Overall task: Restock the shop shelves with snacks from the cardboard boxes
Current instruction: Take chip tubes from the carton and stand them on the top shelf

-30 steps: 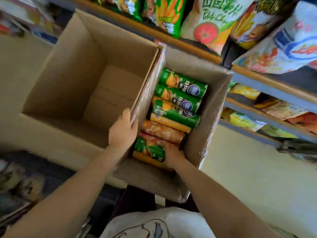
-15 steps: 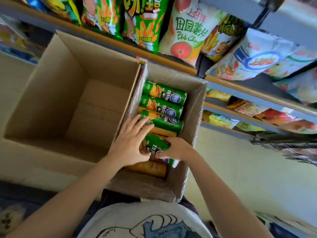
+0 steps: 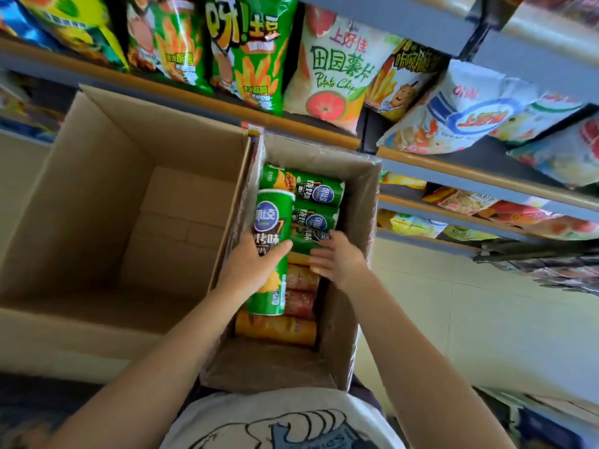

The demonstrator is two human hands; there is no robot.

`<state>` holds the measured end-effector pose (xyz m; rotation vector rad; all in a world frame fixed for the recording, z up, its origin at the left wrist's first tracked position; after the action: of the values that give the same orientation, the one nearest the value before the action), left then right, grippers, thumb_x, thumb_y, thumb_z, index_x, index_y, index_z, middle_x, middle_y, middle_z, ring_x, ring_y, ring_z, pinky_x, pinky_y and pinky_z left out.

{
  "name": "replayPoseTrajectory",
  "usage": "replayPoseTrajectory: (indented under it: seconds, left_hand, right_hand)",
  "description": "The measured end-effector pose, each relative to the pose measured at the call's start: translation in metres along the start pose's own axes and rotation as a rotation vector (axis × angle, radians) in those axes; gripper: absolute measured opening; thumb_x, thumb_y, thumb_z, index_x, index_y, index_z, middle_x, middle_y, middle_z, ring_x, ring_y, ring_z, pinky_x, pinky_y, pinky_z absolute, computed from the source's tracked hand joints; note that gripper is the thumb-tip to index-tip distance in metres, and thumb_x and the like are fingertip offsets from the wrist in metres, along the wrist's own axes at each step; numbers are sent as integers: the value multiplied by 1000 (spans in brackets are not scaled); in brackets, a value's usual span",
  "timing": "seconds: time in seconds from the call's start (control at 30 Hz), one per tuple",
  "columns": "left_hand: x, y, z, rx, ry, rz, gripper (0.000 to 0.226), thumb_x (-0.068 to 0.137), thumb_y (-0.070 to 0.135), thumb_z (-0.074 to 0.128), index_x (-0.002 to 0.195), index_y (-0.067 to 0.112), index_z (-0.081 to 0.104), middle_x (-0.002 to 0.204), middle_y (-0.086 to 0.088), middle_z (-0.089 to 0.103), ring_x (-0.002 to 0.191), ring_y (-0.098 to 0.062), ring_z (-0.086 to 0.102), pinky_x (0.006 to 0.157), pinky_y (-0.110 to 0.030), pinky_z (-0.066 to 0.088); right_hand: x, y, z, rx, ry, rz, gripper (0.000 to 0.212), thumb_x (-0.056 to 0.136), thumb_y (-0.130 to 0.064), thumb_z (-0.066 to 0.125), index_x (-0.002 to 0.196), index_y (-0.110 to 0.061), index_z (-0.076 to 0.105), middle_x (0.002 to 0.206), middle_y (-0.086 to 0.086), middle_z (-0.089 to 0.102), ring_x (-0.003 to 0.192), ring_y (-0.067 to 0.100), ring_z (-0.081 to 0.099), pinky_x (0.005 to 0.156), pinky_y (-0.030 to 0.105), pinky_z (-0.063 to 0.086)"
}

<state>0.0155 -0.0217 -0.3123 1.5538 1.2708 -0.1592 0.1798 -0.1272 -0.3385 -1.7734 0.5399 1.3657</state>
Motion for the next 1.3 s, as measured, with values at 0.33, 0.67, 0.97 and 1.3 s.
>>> replayPoseTrajectory:
  seconds: [0.33,0.67,0.97,1.3]
  left_hand:
    - [4,-30,23,-141,26,-218,51,85,62,65,114,23,50,105,1,63,96,-24,62,86,-36,48]
    - [-9,12,1,-493,13,79,45,88,37,73,129,36,56,116,16,69,104,2,65,84,-21,52]
    - [-48,109,-47,-827,-101,75,30,78,31,75,104,17,69,89,-3,76,75,-19,72,64,-26,58]
    - [-164,257,-18,-782,-254,347,61,83,62,61,106,6,61,81,-17,76,39,-1,59,57,-18,52]
  right_hand:
    - [99,24,47,480,81,259,75,81,-57,73,131,-8,48,132,23,58,113,42,63,67,51,57]
    - [36,25,46,369,58,-113,54,73,-24,88,120,-15,62,107,8,74,88,25,73,65,35,60]
    - [-104,-79,-14,147,-187,-685,57,72,-32,86,123,-27,62,111,-5,74,105,15,69,98,41,52]
    - [-239,-147,-128,142,-208,-831,86,59,-79,75,132,-38,57,135,-4,62,117,22,64,100,51,51]
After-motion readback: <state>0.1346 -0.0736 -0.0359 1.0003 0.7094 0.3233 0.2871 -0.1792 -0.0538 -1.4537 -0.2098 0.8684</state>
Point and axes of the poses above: each hand's wrist, its own x-axis towards the middle knuckle, its own z-axis out of the palm, y = z × x, the point moved 1 cm from there along x, towards the middle knuckle
